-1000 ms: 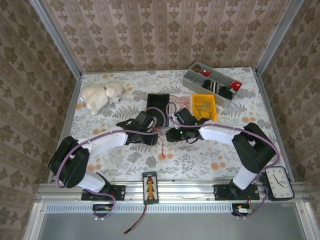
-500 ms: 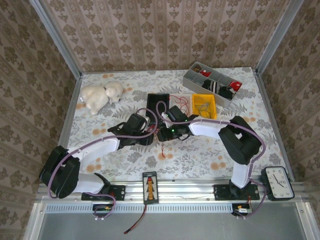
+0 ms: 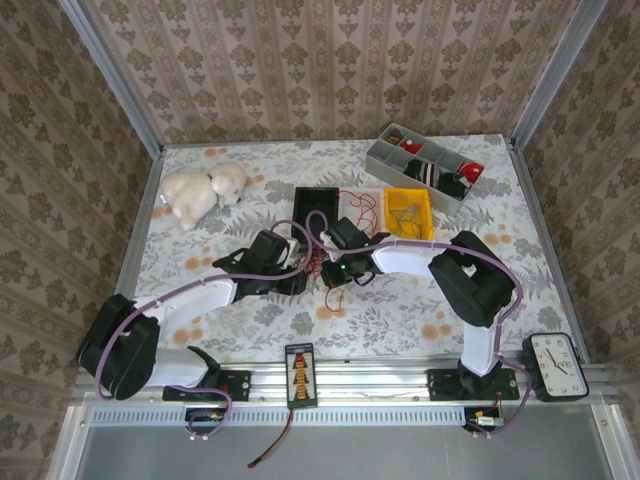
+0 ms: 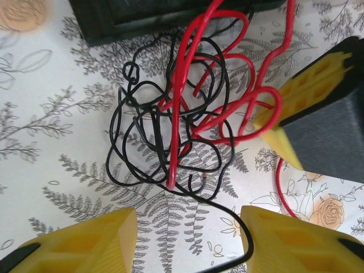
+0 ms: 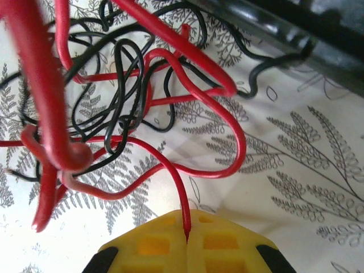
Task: Untangle the cables
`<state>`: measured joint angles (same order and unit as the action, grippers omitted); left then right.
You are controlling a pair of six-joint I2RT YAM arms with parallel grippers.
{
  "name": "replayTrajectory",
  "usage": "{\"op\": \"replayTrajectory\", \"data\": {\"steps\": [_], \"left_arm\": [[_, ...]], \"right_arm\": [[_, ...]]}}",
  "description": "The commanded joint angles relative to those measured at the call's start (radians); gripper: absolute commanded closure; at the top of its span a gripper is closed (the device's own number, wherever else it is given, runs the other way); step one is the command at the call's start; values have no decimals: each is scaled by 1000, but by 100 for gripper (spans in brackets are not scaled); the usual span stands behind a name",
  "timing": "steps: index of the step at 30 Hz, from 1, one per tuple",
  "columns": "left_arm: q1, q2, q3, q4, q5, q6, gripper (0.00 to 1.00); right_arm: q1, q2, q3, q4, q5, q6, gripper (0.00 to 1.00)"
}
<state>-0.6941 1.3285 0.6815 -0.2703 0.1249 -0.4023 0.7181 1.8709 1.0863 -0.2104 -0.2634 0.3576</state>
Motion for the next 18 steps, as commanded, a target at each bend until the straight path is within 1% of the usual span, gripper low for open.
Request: {"op": "replayTrajectory", "data": {"steps": [1,3,8,14,18], "left_arm": [[-11,38,42,14,41,32,52],[-12,57,48,23,41,32,53],[-22,105,62,36,61,38,55],[-25,163,84,46,53,35,68],[-27,193,104,46,48,36,82]], "right_arm": [[-6,-62,-23,1,-33,4,98],[-10,-70,-30,5,-60,15,98],[-17,-78,-28,8,-77,32,98],[-22,-78,-19,11,-97,40,98],[-29,-91,-18,6,-99,47,98]]}}
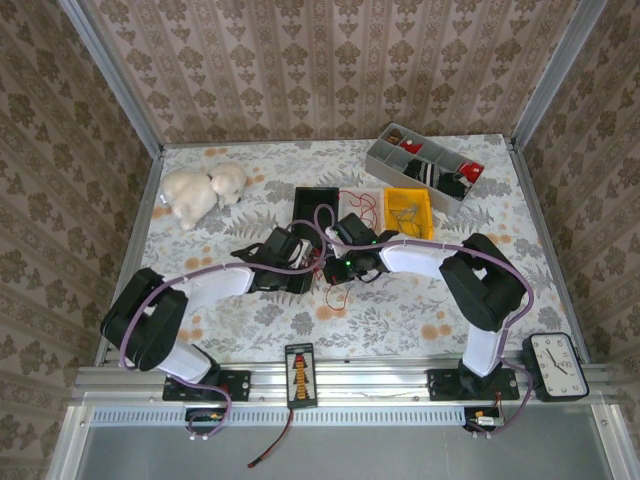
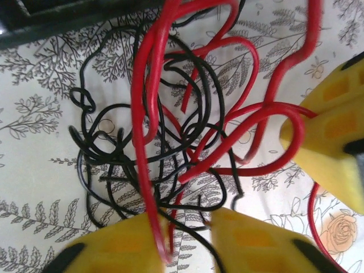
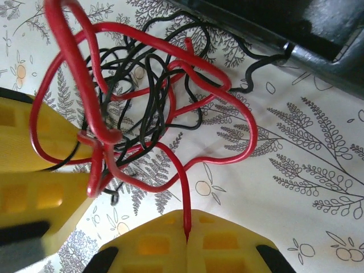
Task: Untangle the cables
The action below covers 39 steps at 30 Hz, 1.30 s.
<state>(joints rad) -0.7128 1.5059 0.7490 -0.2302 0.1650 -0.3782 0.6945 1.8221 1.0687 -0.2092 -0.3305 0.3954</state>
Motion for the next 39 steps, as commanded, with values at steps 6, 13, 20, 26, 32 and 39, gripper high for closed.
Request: {"op": "replayTrajectory", "data": {"steps": [6,13,20,26,32,39], "left_arm": [[8,24,37,-7,-79,-23,100],[101,-43,-48,12,-92,-116,100],[249,-130,-176,51,-84,-255,100],[303,-142,-217,176,65,-236,98],[277,-150,-198,163,128,-189,82],[285,-166,-217,143,118,-221,61]], "right_arm": [[-33,-83,-35,26,-42,48,99],[-145,-173,-160,108,-45,187,99],[-265,-330,-322,131,40,285,100],[-281,-384,-349,96,73,244,100],[-225,-353,-317,107,11,183,100],[-68,-241,-176,51,4,66,65]]}}
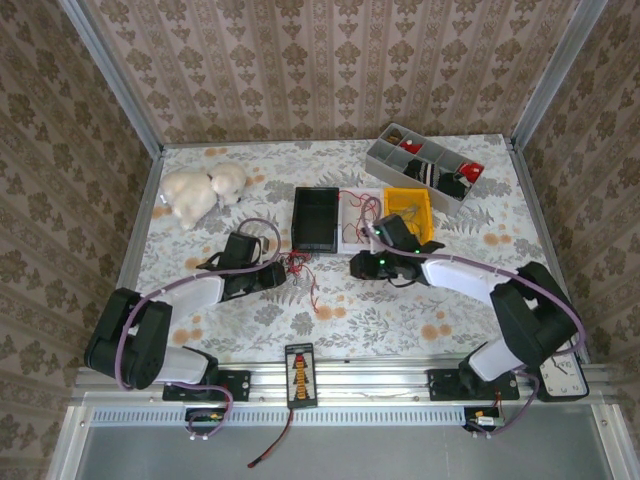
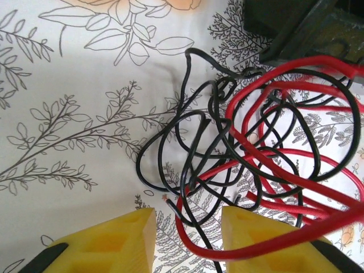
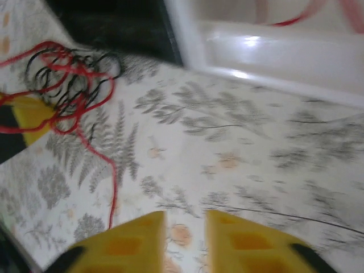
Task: Untangle the cables
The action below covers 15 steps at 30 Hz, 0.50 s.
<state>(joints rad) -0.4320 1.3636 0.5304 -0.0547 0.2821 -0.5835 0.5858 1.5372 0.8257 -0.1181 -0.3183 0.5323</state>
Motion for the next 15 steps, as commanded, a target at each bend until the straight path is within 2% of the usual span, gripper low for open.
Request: {"op": "replayTrajectory", "data": {"steps": [1,5,11,15], "left_arm": [[8,-36,-2,-38,-9,-24,57],[9,-161,-37,-52,-76,-54,41],[8,-365,-72,-94,-133,-64,39],[14,-429,-61,-146,-181,-59,39]], "right_arm": [[57,63,89,-48,-8,-78,61],[119,140,190,-88,11,-135,57],[154,288,335,-128,22,-175,57],[156,383,403,-147,12,-184,58]]}}
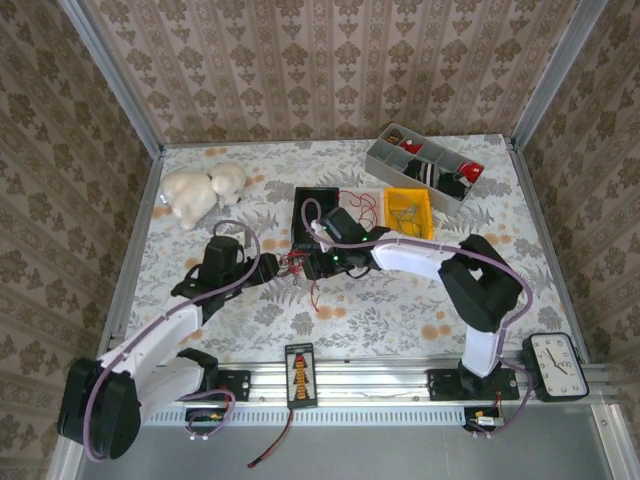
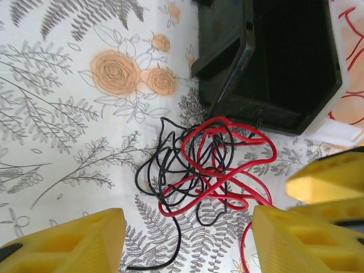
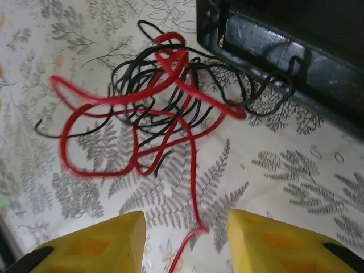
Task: Untangle the cables
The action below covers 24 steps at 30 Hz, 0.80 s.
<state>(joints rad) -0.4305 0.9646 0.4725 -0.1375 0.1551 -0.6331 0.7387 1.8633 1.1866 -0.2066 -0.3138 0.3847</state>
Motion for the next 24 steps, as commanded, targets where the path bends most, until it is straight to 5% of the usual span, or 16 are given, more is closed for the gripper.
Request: {"op": "replayTrajectory", "data": {"steps": [1,4,6,9,17,24], "left_arm": [[15,-33,-2,-63,-53,-6,39],[37,-15,7,-68,-37,-4,38],[64,7,0,-44,9,-13,37],[103,43,-10,3,59,-42,36],[162,237,31,160,177,-39,40],[24,466,245,-57,173,169,43]], "right_arm": [[3,73,53,-63,2,-38,58],[5,117,70,-52,3,-36,65],[2,127,67,-27,6,-24,86],[2,82,21,18,19,-16,100],[-2,-42,-122,22,27,-75,100],[-1,-39,-127,23,32,-66,100]]}}
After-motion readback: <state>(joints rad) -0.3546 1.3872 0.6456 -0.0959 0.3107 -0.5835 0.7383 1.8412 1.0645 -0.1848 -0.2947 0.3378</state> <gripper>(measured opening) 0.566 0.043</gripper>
